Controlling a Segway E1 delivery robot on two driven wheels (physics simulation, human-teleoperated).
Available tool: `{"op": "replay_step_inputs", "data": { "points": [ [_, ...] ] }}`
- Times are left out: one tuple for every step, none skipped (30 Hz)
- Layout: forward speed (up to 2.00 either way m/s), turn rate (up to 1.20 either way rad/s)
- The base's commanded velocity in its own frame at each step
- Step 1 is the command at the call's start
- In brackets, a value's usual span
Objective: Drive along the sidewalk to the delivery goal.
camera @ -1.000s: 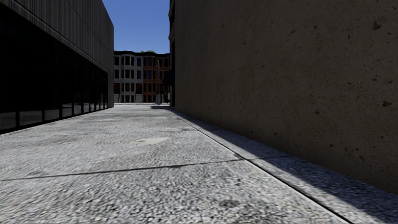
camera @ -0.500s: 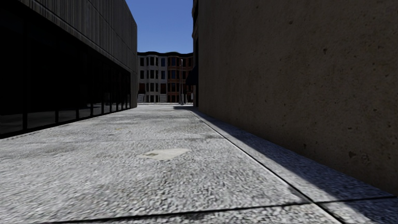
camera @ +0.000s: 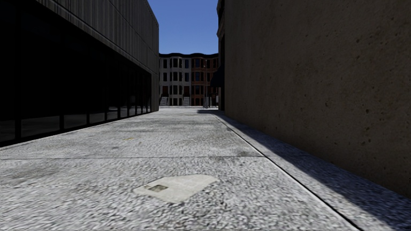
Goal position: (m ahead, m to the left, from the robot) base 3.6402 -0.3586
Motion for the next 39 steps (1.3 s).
{"op": "replay_step_inputs", "data": {
  "points": [
    [2.0, 0.0],
    [2.0, 0.0],
    [2.0, 0.0],
    [2.0, 0.0],
    [2.0, 0.0],
    [2.0, 0.0],
    [2.0, 0.0],
    [2.0, 0.0],
    [2.0, 0.0],
    [2.0, 0.0],
    [2.0, 0.0],
    [2.0, 0.0],
    [2.0, 0.0],
    [2.0, 0.0],
    [2.0, 0.0],
    [2.0, 0.0],
    [2.0, 0.0],
    [2.0, 0.0],
    [2.0, 0.0],
    [2.0, 0.0],
    [2.0, 0.0],
    [2.0, 0.0],
    [2.0, 0.0],
    [2.0, 0.0],
    [2.0, 0.0],
    [2.0, 0.0],
    [2.0, 0.0],
    [2.0, 0.0],
    [2.0, 0.0],
    [2.0, 0.0],
    [2.0, 0.0],
    [2.0, 0.0],
    [2.0, 0.0],
    [2.0, 0.0],
    [2.0, 0.0],
    [2.0, 0.0],
    [2.0, 0.0],
    [2.0, 0.0],
    [2.0, 0.0]
  ]
}}
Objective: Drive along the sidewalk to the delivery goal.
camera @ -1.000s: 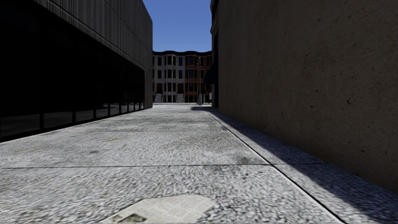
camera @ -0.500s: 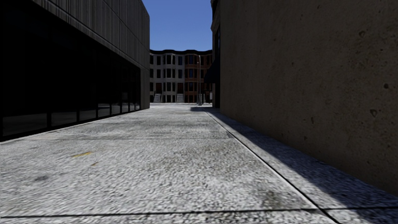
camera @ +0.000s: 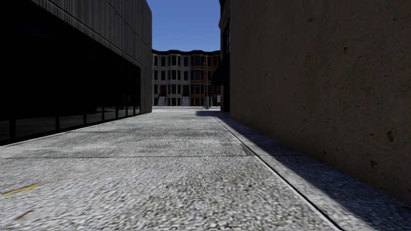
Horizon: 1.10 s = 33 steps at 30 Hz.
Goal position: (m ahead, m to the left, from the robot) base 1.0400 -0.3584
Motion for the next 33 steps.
{"op": "replay_step_inputs", "data": {
  "points": [
    [2.0, 0.0],
    [2.0, 0.0],
    [2.0, 0.0],
    [2.0, 0.0],
    [2.0, 0.0],
    [2.0, 0.0],
    [2.0, 0.0],
    [1.85, 0.0],
    [1.56, -0.11],
    [1.33, -0.21],
    [1.33, -0.21],
    [1.27, -0.23],
    [1.25, -0.24],
    [1.24, -0.24],
    [1.22, -0.24],
    [1.22, -0.24],
    [1.21, -0.24],
    [1.2, -0.24],
    [1.2, -0.24],
    [1.2, -0.24],
    [1.2, -0.24],
    [1.2, -0.24],
    [1.2, -0.24],
    [1.19, -0.24],
    [1.19, -0.24],
    [1.19, -0.24],
    [1.17, -0.07],
    [1.13, 0.0],
    [1.01, 0.0],
    [1.01, 0.0],
    [0.88, 0.0],
    [0.61, 0.0],
    [0.0, 0.0]
  ]
}}
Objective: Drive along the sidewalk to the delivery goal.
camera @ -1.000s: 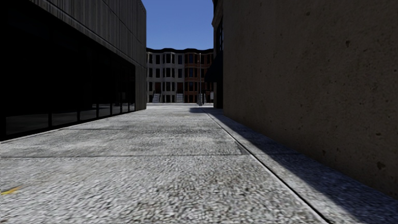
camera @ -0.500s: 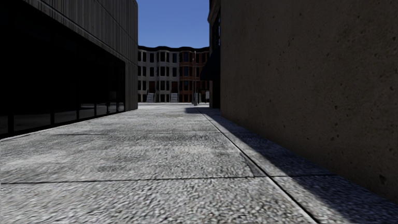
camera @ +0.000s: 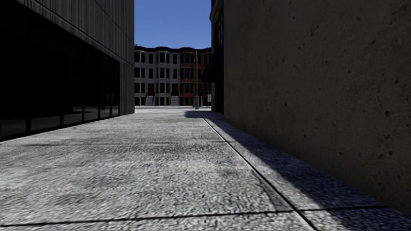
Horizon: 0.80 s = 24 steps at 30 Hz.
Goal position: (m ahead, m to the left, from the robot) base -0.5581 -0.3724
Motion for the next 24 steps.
{"op": "replay_step_inputs", "data": {
  "points": [
    [0.0, 0.0],
    [0.0, 0.0],
    [0.0, 0.0],
    [0.0, 0.0],
    [0.0, 0.0],
    [0.0, 0.0],
    [0.0, 0.0],
    [0.0, 0.0],
    [0.0, 0.0],
    [0.0, 0.0],
    [0.0, 0.0],
    [0.0, 0.0],
    [0.0, 0.0],
    [0.0, 0.0],
    [0.0, 0.0],
    [0.0, 0.0],
    [0.0, 0.0],
    [0.0, 0.0],
    [0.0, 0.0],
    [0.0, 0.0],
    [0.0, 0.0],
    [0.0, 0.0],
    [0.0, 0.0],
    [0.0, 0.0]
  ]
}}
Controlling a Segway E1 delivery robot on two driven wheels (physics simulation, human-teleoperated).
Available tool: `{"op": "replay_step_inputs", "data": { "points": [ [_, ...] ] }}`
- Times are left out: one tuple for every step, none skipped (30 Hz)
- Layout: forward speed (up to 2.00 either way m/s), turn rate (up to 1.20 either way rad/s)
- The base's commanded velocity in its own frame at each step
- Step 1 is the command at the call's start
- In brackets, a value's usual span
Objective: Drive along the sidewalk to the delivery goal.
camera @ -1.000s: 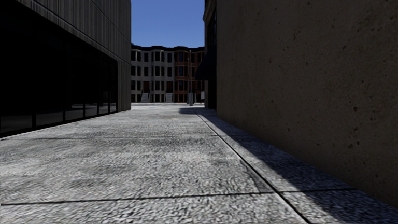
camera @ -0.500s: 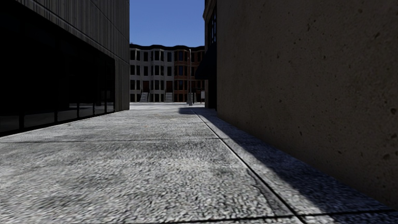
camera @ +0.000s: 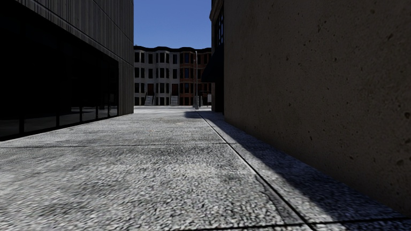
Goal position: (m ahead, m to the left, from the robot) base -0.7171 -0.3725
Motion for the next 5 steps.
{"op": "replay_step_inputs", "data": {
  "points": [
    [0.0, 0.0],
    [0.0, 0.0],
    [0.0, 0.0],
    [0.0, 0.0],
    [0.0, 0.0]
  ]
}}
